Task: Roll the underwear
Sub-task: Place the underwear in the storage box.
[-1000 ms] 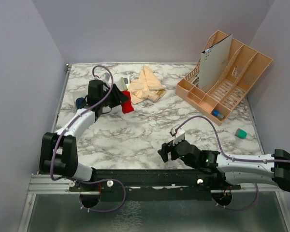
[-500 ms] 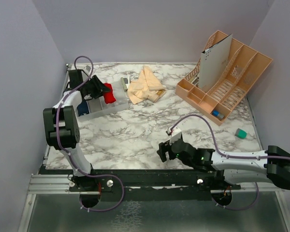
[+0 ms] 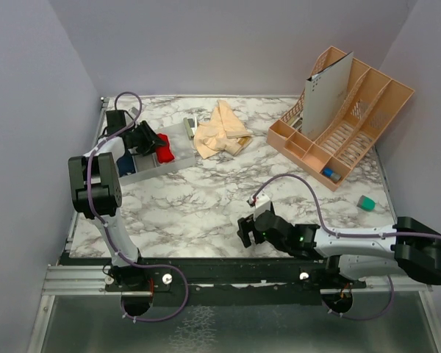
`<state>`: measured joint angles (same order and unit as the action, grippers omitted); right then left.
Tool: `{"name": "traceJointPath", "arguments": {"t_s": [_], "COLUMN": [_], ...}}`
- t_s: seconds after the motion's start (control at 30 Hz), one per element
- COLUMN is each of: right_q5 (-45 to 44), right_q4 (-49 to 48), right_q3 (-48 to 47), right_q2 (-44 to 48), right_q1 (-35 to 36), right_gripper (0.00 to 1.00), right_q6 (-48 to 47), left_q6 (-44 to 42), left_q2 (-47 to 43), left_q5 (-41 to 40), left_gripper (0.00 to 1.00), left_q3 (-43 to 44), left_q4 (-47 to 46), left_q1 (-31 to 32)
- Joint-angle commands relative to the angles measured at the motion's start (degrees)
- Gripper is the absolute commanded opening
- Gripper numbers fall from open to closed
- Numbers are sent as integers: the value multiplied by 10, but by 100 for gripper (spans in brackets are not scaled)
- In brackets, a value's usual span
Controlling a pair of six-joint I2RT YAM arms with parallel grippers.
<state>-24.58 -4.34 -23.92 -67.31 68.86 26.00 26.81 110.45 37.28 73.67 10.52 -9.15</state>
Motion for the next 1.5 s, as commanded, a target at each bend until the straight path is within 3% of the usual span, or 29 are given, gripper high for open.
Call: {"name": "traceJointPath", "arguments": {"t_s": [0.0, 0.5, 0.9, 1.17, 1.23, 1.47], "right_q5": [13, 20, 27, 26, 26, 24], "right_q4": [10, 5, 8, 10, 12, 12], "right_q3": [-19, -24, -26, -23, -22, -21], "right_q2": [-13, -27, -34, -32, -31, -31], "right_q1": [-4, -4, -5, -5, -5, -5], "right_gripper": [83, 82, 83, 82, 83, 82], "right_q6": [-9, -14, -15, -13, -12, -13], "left_q6": [-26, -38, -22, -31, -34, -38], "left_q2": [7, 35, 72, 96, 100, 115], "left_q5": [-63, -111, -200, -212, -221, -294], "left_gripper": [0, 7, 11, 18, 25, 33], "left_q3": [41, 90, 146, 169, 178, 226], "left_q4": [45, 96, 168, 189, 202, 263], "left_q1": [-3, 24, 48, 62, 64, 82]}}
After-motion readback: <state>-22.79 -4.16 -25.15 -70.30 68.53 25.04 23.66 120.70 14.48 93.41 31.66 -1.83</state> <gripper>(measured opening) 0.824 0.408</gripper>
